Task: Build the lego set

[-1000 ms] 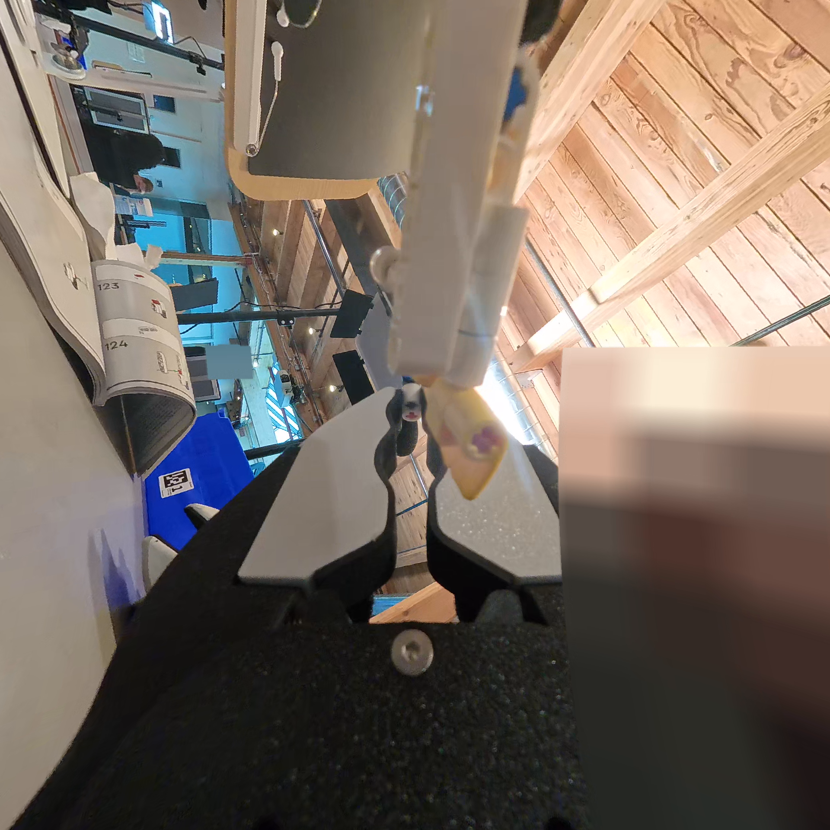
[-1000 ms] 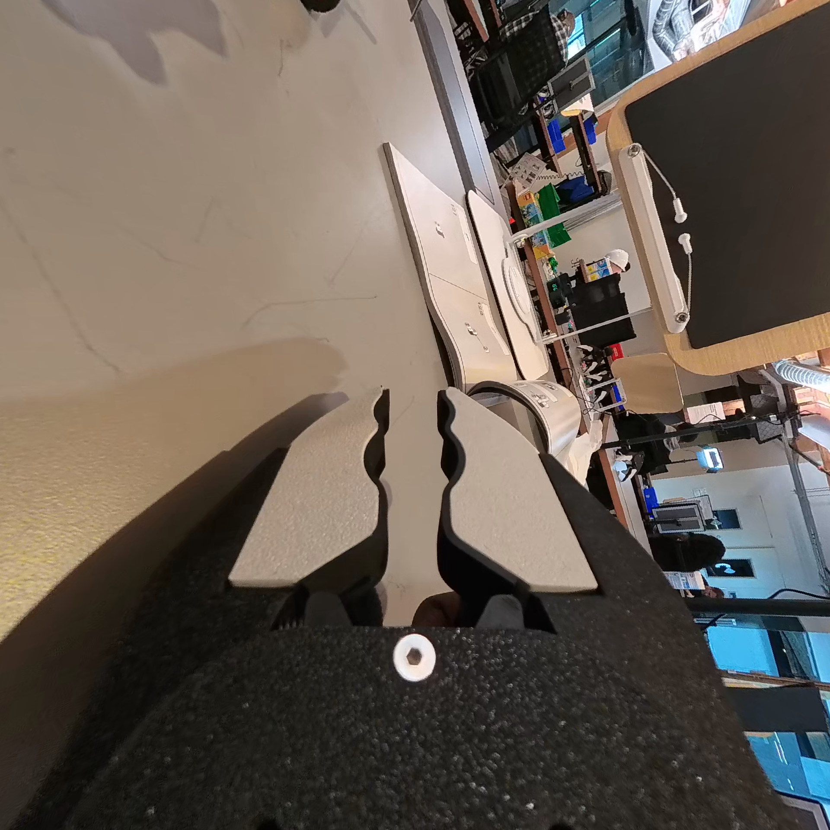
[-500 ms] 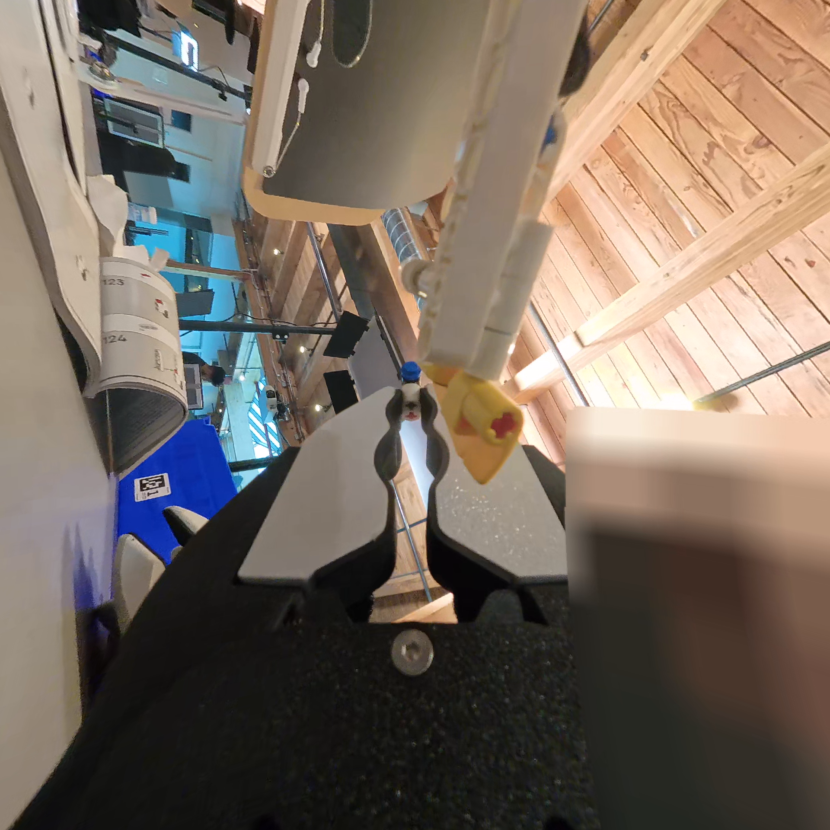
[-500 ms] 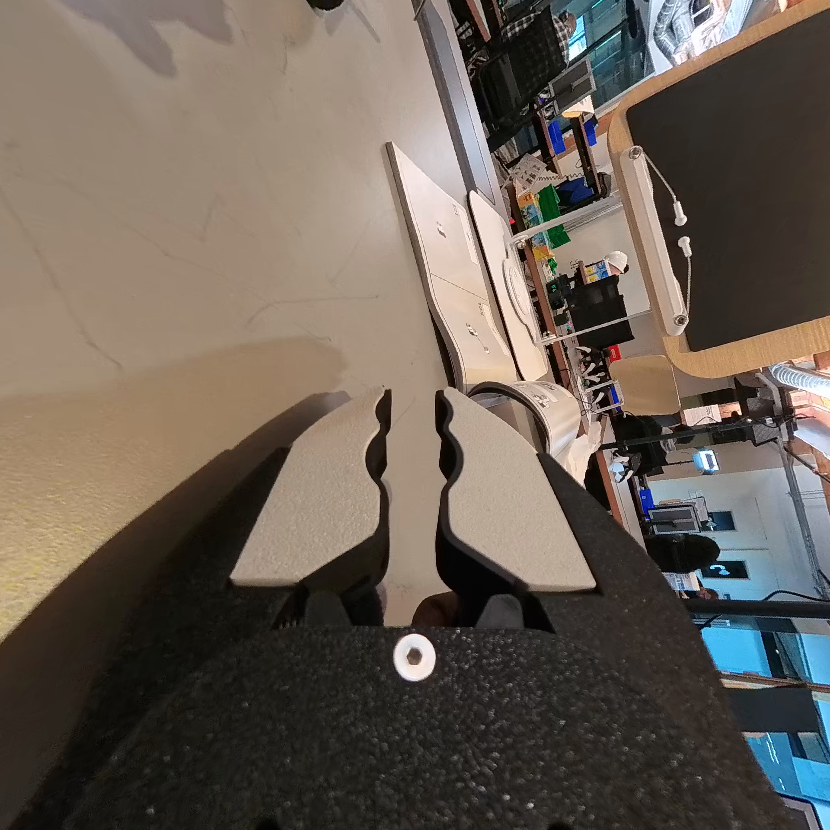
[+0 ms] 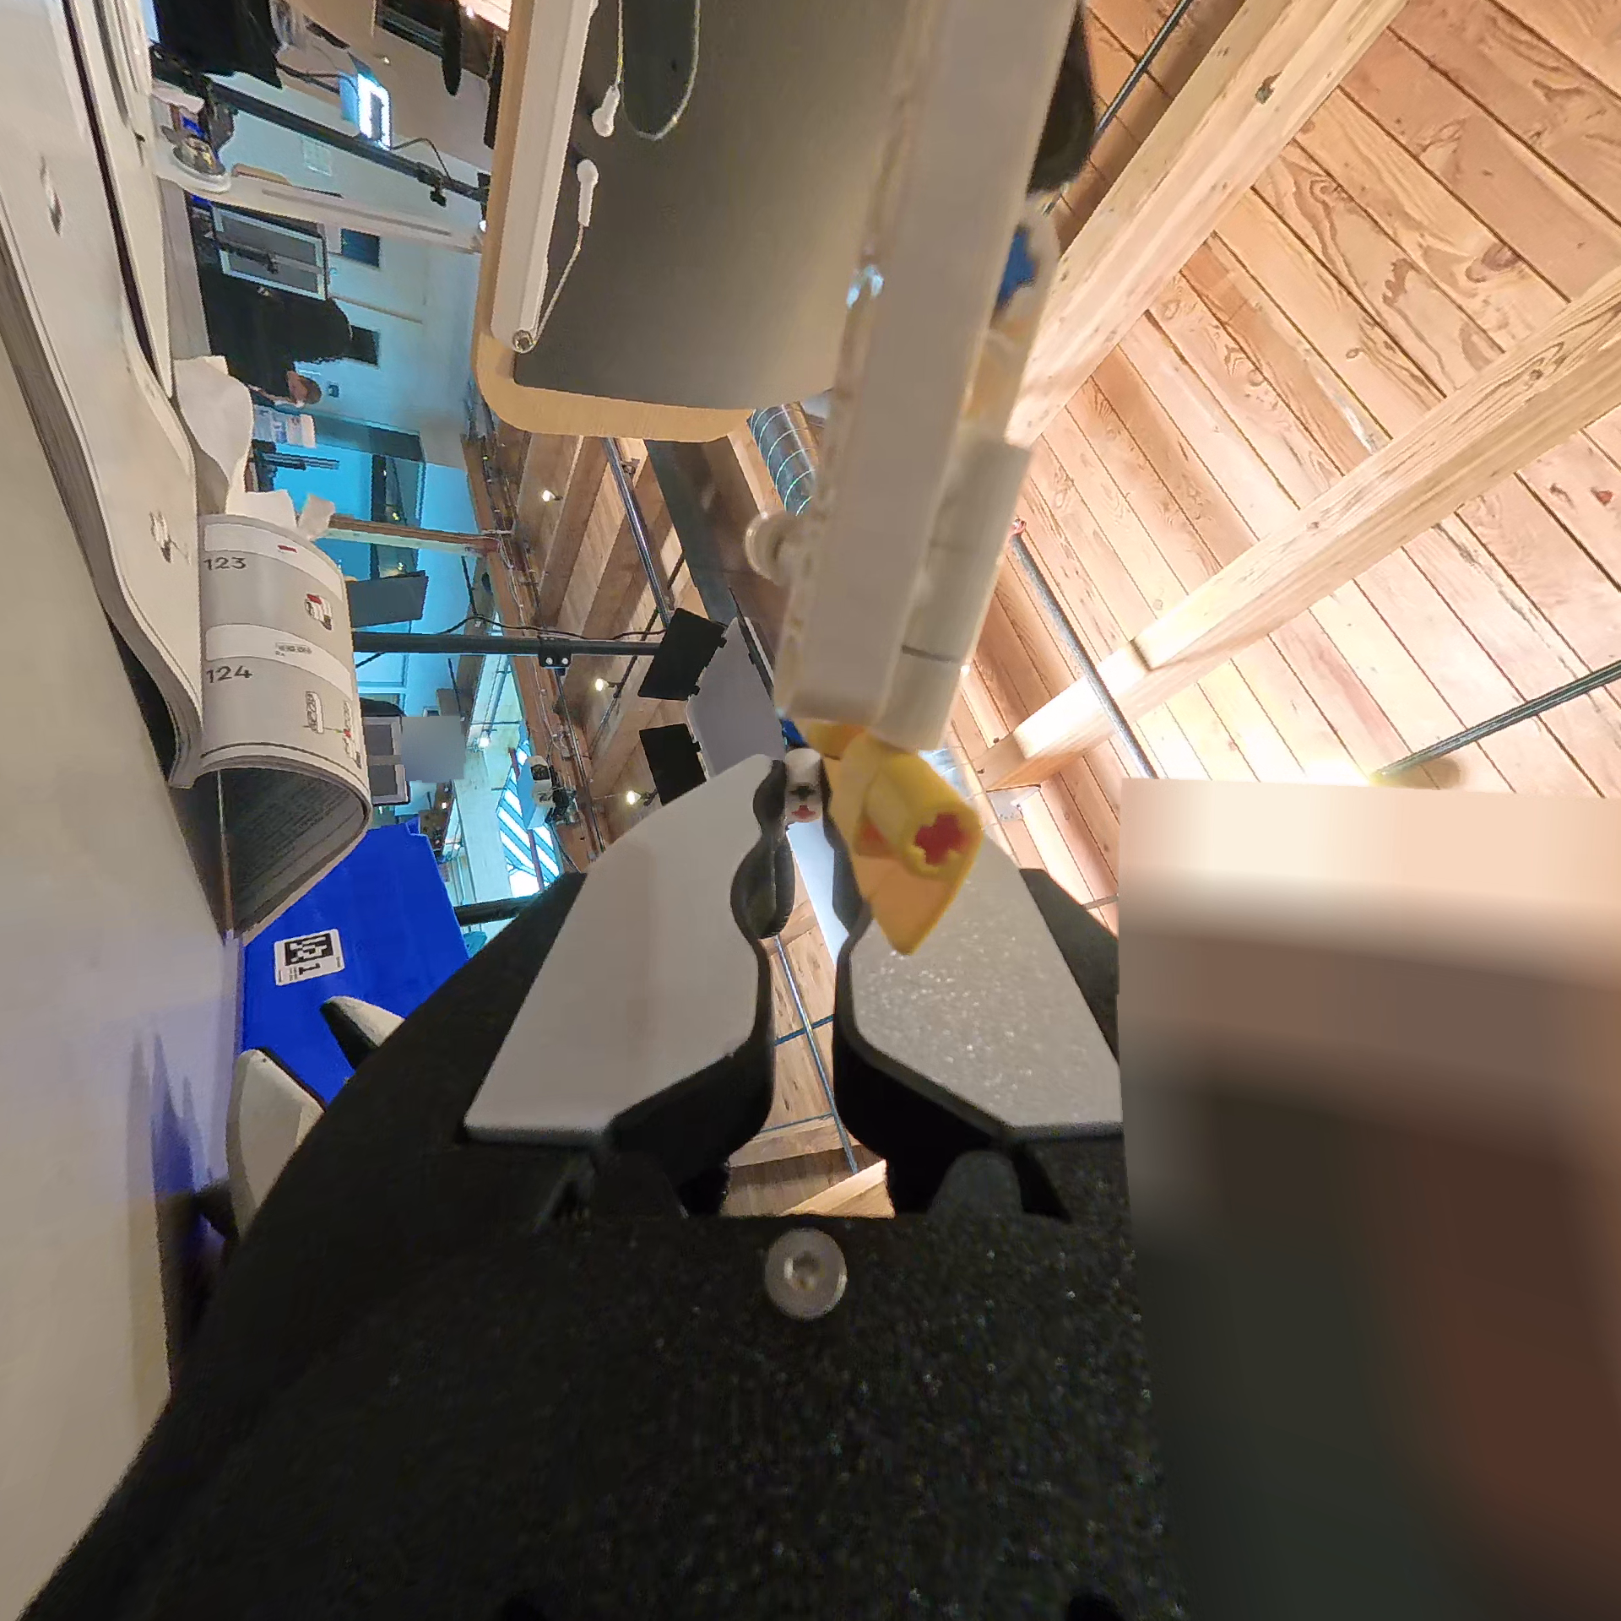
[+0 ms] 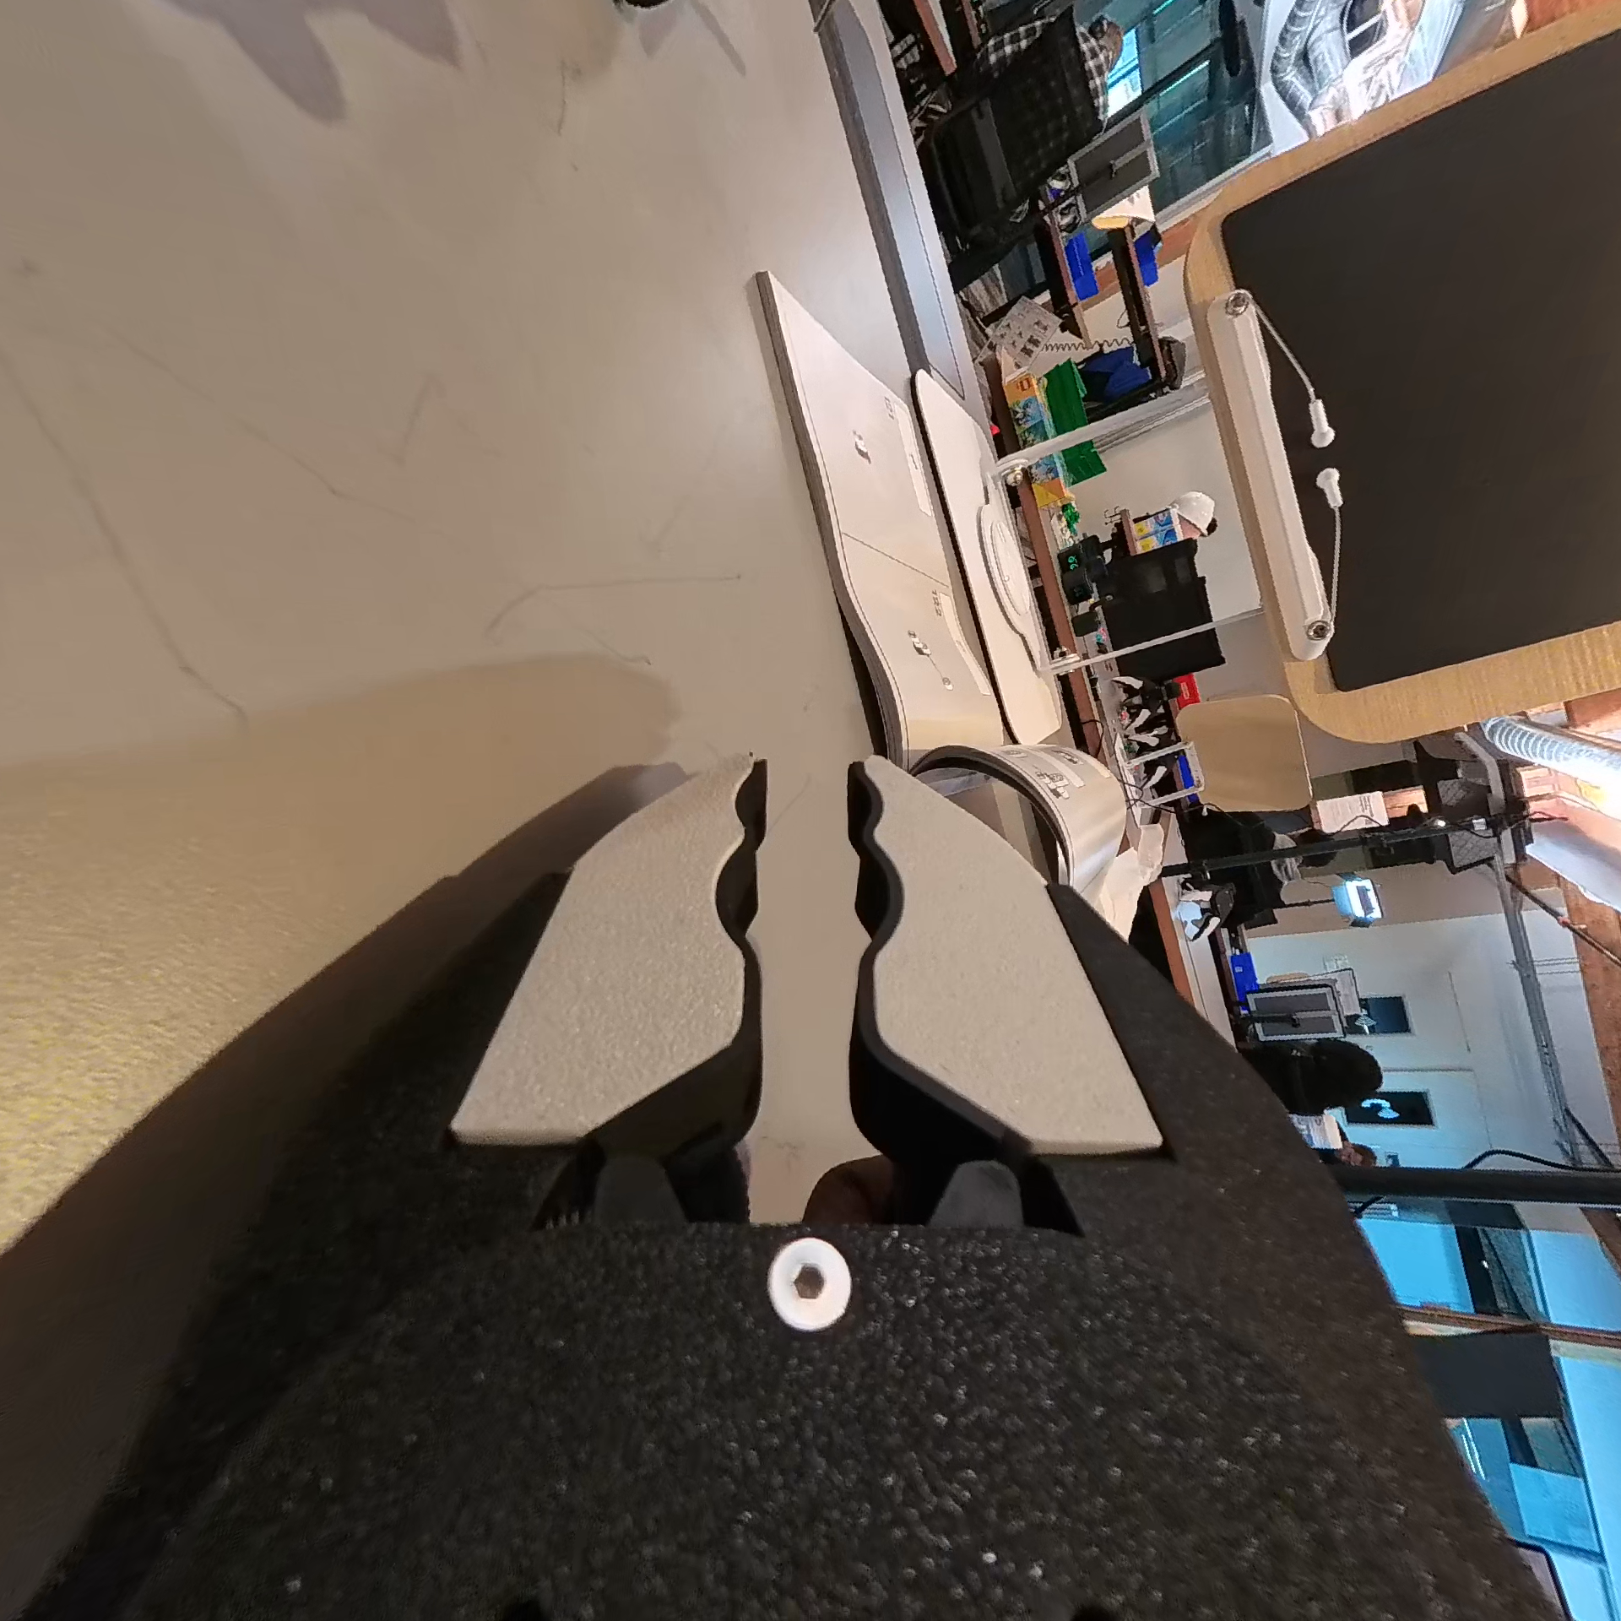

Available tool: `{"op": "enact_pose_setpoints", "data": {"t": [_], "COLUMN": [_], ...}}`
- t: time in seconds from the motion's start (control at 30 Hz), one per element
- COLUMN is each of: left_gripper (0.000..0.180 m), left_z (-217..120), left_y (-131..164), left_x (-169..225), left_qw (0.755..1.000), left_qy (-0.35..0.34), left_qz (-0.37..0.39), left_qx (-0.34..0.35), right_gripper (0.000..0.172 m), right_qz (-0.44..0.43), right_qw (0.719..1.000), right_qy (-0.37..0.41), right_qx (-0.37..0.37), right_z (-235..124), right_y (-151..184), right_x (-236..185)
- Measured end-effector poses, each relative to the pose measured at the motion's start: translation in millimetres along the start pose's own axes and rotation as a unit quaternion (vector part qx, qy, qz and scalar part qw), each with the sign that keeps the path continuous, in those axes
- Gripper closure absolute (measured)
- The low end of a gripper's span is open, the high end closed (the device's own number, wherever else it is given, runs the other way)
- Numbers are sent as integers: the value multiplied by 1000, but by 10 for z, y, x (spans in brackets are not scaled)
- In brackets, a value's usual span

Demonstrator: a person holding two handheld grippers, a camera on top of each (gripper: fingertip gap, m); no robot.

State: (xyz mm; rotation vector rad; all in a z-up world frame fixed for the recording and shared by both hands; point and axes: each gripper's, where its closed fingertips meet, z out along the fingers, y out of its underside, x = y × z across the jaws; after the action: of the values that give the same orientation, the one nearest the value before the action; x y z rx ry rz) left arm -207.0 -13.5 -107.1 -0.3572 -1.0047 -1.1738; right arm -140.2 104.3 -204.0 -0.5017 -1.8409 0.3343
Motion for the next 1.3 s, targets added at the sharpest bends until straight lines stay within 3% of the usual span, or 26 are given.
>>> {"op": "enact_pose_setpoints", "data": {"t": [0.5, 1.07, 1.3], "left_gripper": [173, 173, 173], "left_z": [19, 15, 19], "left_y": [271, 269, 374], "left_x": [-24, -48, -95], "left_qw": [997, 997, 992], "left_qy": [28, 18, 11], "left_qz": [-18, 2, 36], "left_qx": [-64, -73, -117], "right_gripper": [154, 154, 143], "right_qz": [2, 3, 10], "right_qw": [1000, 1000, 1000], "right_qy": [-2, -1, -9], "right_qx": [-1, -1, 10], "right_z": [-7, 1, -31], "right_y": [20, 18, -41], "right_x": [4, 4, 5]}}
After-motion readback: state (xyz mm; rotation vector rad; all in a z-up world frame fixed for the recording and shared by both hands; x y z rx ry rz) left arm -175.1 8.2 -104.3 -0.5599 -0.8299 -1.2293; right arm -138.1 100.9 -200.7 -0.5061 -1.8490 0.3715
